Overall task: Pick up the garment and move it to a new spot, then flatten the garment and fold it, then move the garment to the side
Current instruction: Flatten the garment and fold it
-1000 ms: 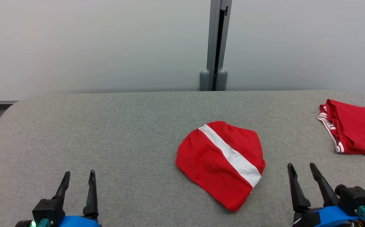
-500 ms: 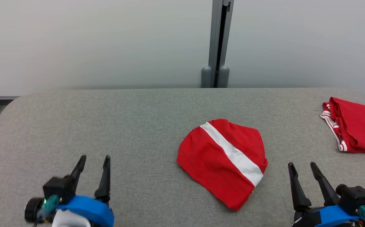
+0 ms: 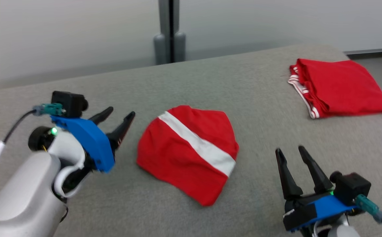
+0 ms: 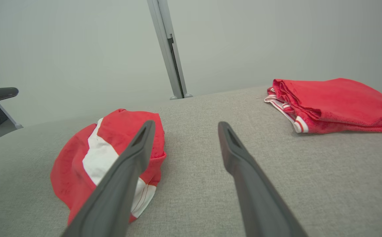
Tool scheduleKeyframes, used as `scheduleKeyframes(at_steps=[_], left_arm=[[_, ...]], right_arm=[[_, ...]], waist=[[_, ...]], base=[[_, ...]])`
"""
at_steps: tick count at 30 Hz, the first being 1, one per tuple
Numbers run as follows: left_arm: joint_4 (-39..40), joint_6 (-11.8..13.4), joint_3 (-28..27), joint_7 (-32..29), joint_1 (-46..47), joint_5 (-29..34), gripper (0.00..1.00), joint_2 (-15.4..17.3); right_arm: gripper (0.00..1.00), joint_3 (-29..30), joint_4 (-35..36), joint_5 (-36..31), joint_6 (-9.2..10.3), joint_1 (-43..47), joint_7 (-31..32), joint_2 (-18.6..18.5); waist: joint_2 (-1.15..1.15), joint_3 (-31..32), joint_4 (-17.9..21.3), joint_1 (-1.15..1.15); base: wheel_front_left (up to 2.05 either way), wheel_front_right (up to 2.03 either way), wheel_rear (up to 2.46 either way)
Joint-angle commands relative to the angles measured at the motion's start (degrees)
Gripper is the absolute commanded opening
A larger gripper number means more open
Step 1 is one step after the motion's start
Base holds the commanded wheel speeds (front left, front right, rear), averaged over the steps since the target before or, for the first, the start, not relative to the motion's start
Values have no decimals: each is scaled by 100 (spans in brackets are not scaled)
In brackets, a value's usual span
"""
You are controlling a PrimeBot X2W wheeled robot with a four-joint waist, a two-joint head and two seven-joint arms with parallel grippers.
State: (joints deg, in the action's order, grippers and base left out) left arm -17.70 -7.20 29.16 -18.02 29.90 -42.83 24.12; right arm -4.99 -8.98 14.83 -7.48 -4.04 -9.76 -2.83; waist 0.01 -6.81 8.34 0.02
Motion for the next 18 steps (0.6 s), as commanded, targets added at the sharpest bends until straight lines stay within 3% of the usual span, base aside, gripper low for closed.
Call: scheduleKeyframes(at_steps=[1,9,18], left_arm=[[-26,-27,62,-303,255,-415,100,279],[42,-22,449,-1106,763,-1352,100,1309],[152,-23,726,-1613,861,-1951,100,1817]], right_arm=[[100,-150,-47,89,-3,-144,-82,-15],[100,-901,-236,477,-3,-582,-382,-12],[100,-1079,-469,702,-3,-793,-535,-14]], waist=[[-1,-96,264,-2],[-1,-855,1274,-2],[-1,-1217,1809,-2]], base=[[0,0,0],[0,0,0],[0,0,0]])
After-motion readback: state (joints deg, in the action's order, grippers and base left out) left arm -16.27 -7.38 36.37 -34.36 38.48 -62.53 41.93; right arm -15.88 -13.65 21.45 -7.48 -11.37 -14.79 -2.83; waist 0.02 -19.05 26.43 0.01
